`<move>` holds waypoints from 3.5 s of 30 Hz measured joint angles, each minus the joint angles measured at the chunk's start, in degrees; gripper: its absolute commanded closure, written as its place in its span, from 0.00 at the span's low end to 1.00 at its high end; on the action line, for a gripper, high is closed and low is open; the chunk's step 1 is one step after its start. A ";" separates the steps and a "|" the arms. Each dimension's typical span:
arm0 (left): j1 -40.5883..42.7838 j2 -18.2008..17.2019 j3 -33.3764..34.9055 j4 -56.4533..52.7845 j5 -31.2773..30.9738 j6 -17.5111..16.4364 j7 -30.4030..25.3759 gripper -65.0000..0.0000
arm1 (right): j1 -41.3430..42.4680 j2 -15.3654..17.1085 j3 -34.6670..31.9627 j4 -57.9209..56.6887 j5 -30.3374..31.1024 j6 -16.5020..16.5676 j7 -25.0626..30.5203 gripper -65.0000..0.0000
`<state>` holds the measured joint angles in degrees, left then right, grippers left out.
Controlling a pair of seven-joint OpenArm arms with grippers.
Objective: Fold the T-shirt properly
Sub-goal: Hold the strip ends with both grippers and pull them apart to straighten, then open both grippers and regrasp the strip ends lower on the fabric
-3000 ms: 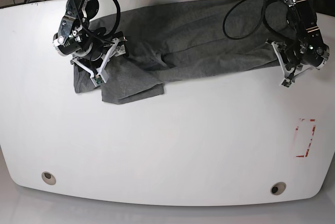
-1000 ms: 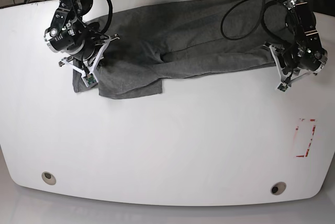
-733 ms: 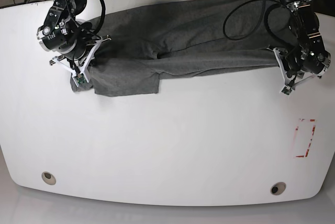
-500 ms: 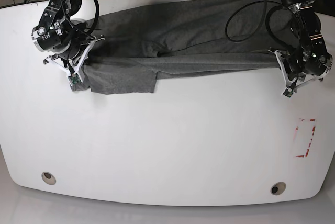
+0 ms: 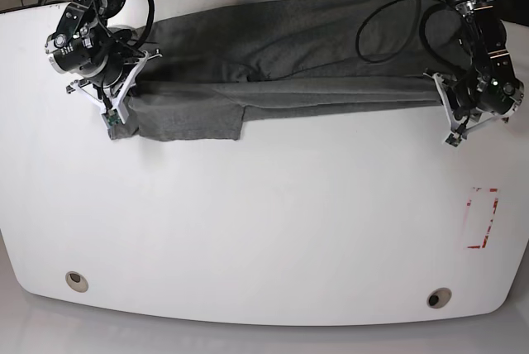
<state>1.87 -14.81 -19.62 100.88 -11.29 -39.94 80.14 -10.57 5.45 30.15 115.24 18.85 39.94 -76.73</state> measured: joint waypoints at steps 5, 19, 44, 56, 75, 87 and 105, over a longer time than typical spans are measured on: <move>1.01 0.00 0.00 0.04 -0.35 0.00 -0.63 0.98 | 0.00 0.90 3.19 0.00 1.75 0.04 -0.52 1.00; 8.52 -0.02 3.26 0.00 -0.44 0.00 -0.68 0.98 | -2.60 1.40 6.56 0.00 6.34 0.04 -3.78 1.00; 9.84 -2.56 5.64 0.44 0.15 0.02 0.00 0.44 | -6.36 1.75 7.02 -0.09 4.15 0.11 -1.73 0.14; 5.01 -2.16 5.64 0.33 -7.96 0.00 0.00 0.44 | -0.61 1.84 10.08 -0.04 11.78 0.09 -0.50 0.18; 8.72 -2.47 -5.29 0.33 -27.45 0.02 0.94 0.82 | 1.07 -3.37 4.28 -0.74 8.11 0.04 0.02 0.87; 13.00 -1.97 -5.46 -0.07 -21.42 0.00 0.26 0.90 | -1.88 -3.54 -2.62 -3.08 -6.36 0.07 7.21 0.86; -2.38 -1.09 -1.44 -17.11 -8.57 -0.04 -3.19 0.90 | -1.07 -1.18 -1.73 -18.18 -8.61 0.22 21.57 0.87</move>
<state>-0.51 -15.90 -21.06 83.77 -19.86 -39.99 76.95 -11.64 4.27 28.42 97.06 10.24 40.16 -55.16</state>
